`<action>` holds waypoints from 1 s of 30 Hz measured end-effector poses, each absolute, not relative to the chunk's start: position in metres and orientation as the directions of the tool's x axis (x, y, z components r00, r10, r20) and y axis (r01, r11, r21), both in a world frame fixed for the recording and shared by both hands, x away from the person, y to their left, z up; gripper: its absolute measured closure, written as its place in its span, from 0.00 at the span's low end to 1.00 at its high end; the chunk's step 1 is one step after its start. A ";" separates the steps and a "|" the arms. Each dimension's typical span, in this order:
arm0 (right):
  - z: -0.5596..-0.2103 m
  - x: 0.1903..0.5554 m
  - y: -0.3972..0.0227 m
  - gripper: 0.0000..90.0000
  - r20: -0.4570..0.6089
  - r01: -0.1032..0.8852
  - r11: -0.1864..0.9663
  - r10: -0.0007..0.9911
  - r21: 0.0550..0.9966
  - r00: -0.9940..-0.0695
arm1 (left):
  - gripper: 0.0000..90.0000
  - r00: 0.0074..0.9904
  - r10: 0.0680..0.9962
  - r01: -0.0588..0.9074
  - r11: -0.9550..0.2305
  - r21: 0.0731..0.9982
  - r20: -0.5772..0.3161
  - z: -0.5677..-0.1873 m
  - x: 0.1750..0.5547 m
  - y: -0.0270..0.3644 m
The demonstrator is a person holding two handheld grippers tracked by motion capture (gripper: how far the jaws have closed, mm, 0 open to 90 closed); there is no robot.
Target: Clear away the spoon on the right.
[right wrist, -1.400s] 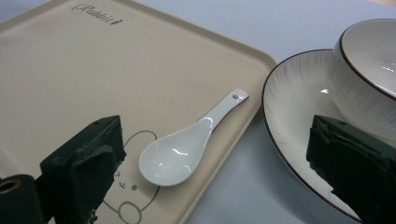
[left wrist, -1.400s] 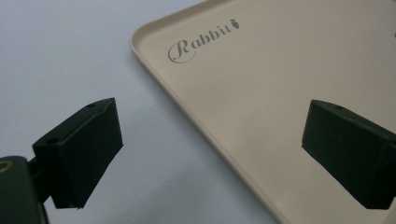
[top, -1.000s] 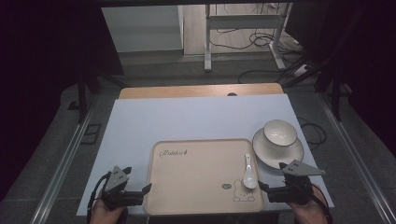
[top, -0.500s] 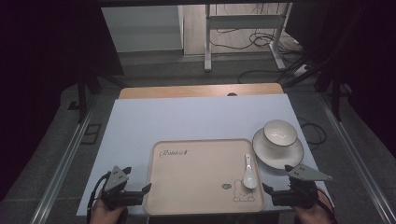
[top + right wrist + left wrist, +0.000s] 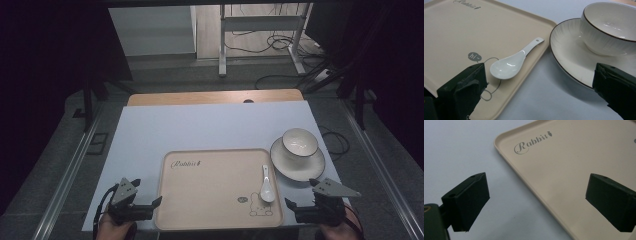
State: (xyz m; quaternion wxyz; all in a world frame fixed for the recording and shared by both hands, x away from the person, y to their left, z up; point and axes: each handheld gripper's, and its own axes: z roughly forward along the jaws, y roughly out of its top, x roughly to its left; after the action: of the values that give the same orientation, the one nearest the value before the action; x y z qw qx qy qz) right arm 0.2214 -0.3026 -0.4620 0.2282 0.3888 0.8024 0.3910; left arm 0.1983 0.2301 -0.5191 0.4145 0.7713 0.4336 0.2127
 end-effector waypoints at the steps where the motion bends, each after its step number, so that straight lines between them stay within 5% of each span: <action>1: -0.462 0.221 -0.303 0.00 -0.062 0.446 0.392 0.802 0.805 -0.593 | 0.05 0.533 0.845 0.493 -0.280 0.824 -0.032 -0.519 0.198 0.230; 30: -0.472 0.205 -0.336 0.00 -0.073 0.481 0.352 0.859 0.803 -0.507 | 0.05 0.528 0.848 0.497 -0.259 0.828 -0.051 -0.519 0.199 0.232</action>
State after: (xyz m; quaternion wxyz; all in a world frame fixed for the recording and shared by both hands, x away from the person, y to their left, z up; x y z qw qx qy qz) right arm 0.2051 -0.3363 -0.4720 0.2517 0.4279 0.7826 0.3756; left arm 0.1988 0.2317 -0.5193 0.4217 0.7657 0.4389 0.2081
